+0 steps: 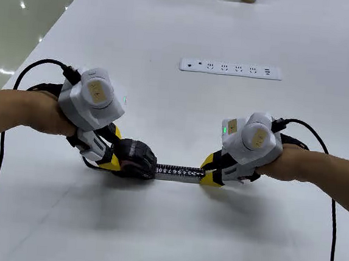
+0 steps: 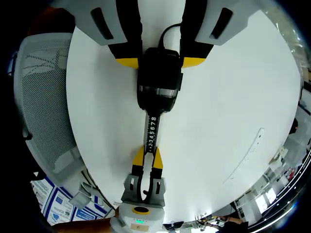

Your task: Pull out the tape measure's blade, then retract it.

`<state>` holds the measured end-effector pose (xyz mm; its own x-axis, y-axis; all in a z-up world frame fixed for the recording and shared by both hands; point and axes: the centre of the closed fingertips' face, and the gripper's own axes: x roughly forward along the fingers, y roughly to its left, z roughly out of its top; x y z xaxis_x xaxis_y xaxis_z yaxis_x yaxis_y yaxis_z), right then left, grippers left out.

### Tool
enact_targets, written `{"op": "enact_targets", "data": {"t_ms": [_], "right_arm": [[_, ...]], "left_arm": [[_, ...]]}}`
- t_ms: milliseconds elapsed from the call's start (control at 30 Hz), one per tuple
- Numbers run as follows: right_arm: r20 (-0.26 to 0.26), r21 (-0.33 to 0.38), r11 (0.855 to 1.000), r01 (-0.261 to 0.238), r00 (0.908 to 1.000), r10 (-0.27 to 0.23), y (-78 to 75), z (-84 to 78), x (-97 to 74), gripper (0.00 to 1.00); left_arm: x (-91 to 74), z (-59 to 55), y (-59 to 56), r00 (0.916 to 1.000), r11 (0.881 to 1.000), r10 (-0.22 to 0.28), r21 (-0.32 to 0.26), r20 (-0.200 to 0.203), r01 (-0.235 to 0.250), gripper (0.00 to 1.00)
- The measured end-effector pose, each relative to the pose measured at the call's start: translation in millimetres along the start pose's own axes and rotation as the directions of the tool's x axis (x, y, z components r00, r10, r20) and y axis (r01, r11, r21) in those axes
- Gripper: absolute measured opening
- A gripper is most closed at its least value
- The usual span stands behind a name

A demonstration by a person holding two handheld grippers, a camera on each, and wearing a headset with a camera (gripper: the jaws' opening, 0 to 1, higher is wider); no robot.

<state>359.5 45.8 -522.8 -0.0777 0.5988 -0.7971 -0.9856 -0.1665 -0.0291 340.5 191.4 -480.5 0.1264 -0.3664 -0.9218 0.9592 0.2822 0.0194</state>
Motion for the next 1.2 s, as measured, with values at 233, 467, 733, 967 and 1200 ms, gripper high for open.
{"op": "enact_targets", "data": {"t_ms": [233,467,733,967,1200], "right_arm": [[-0.015,0.001,1.0,-0.002,0.9999,0.002,0.7,-8.4,-6.1,0.09],[-0.033,0.003,1.0,-0.004,0.9994,0.004,1.0,-16.1,-12.9,0.09],[-0.055,0.003,1.0,-0.007,0.9985,0.008,1.3,-25.0,-19.6,0.09],[-0.07,0.004,1.0,-0.01,0.9975,0.011,1.5,-32.5,-26.4,0.09],[-0.085,0.008,1.0,-0.012,0.9963,0.012,1.8,-40.3,-32.3,0.09]], "left_arm": [[-0.2,0.1,-0.1,1.0,1.0,-0.002,0.002,-0.002,0.002,0.23],[-0.7,-0.4,-0.3,1.0,1.0,-0.002,0.002,-0.005,0.002,0.23],[-0.8,-0.5,-0.4,1.0,1.0,-0.004,0.001,-0.008,0.004,0.23],[-0.9,-0.6,-0.4,0.9999,1.0,-0.003,-0.001,-0.011,0.003,0.23],[-1.1,-0.6,-0.5,0.9999,1.0,-0.003,-0.003,-0.012,0.003,0.23]]}}
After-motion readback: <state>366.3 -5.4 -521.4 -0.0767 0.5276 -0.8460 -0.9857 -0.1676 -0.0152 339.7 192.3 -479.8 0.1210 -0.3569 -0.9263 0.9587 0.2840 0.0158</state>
